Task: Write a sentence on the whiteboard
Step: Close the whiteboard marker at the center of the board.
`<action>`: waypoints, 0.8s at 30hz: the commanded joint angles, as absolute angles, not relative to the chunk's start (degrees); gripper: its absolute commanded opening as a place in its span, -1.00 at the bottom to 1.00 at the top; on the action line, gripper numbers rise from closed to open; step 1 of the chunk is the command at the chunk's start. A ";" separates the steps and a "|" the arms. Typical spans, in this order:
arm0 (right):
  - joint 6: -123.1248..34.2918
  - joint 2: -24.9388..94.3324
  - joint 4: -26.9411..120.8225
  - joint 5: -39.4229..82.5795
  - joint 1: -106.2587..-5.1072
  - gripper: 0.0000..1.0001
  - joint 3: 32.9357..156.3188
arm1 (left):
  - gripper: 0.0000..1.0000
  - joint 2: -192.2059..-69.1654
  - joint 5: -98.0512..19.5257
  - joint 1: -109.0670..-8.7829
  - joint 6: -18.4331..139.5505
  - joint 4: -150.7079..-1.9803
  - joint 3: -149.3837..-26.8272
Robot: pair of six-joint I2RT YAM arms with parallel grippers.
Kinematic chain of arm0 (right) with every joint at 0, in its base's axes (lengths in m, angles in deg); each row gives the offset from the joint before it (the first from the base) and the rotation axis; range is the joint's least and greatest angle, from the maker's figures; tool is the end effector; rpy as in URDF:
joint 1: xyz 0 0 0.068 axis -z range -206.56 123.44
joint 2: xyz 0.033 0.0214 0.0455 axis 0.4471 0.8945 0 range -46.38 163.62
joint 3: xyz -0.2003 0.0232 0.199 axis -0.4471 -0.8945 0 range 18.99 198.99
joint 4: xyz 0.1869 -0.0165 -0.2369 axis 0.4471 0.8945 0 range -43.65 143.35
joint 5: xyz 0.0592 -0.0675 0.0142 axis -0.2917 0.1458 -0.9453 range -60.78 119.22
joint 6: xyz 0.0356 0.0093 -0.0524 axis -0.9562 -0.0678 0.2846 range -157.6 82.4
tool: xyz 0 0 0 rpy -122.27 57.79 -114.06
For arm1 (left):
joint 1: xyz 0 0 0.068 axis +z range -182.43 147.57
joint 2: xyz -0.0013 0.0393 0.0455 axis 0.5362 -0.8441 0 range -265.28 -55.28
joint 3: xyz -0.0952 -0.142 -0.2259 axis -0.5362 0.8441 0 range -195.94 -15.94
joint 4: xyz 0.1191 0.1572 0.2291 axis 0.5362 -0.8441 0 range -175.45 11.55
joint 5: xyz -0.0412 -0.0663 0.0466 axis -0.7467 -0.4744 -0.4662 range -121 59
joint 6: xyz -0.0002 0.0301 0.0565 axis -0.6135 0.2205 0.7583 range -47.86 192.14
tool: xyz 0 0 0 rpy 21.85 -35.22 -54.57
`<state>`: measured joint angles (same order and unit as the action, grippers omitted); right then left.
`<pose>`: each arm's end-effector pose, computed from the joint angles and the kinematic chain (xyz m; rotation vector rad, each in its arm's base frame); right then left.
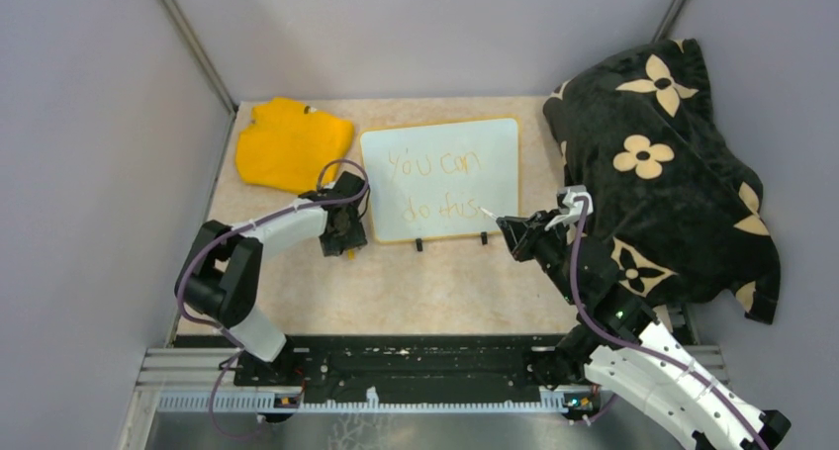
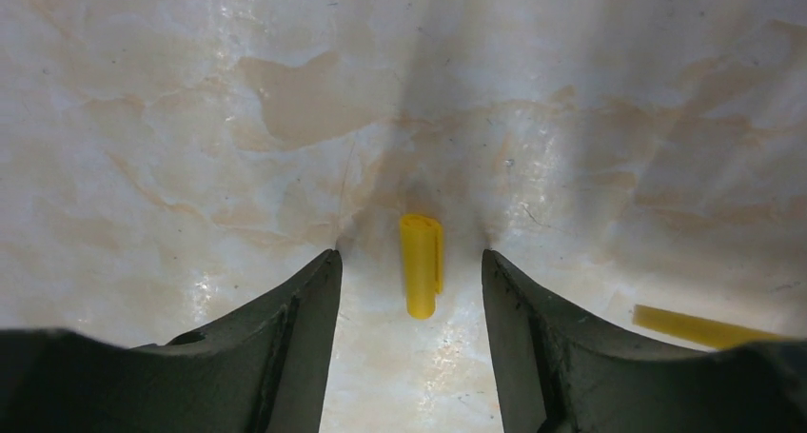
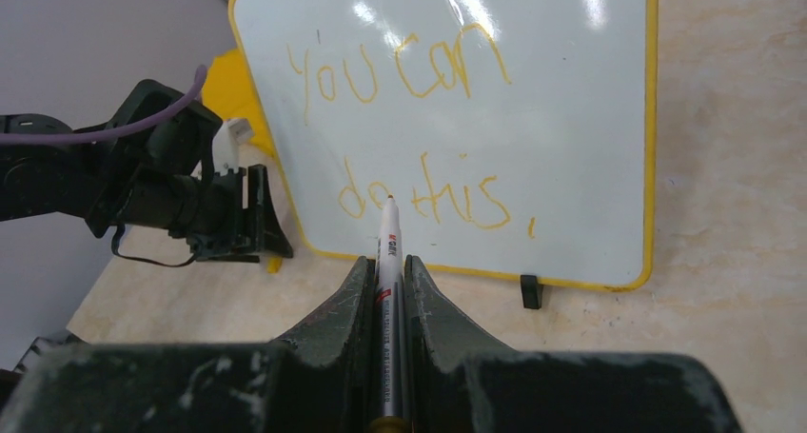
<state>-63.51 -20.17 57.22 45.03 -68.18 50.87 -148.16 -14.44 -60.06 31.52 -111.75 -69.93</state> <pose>0.1400 0.1064 0.3120 -0.0188 1.7012 0.6615 0.3015 -0.1419 0.1380 -0.3695 2.6987 0.0886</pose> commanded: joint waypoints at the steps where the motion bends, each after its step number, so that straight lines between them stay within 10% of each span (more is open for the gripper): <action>1: -62.40 -20.81 55.94 45.58 -68.65 -1.00 51.52 | 0.22 -149.66 -11.67 -60.63 27.23 -115.35 -71.57; 24: -62.25 -20.34 57.30 45.48 -68.70 -1.00 52.38 | -0.08 -151.70 -12.76 -60.17 30.41 -109.29 -68.50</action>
<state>-63.12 -20.17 58.42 45.05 -68.18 50.87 -149.69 -12.94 -60.41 29.99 -111.22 -70.33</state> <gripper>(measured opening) 0.111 0.480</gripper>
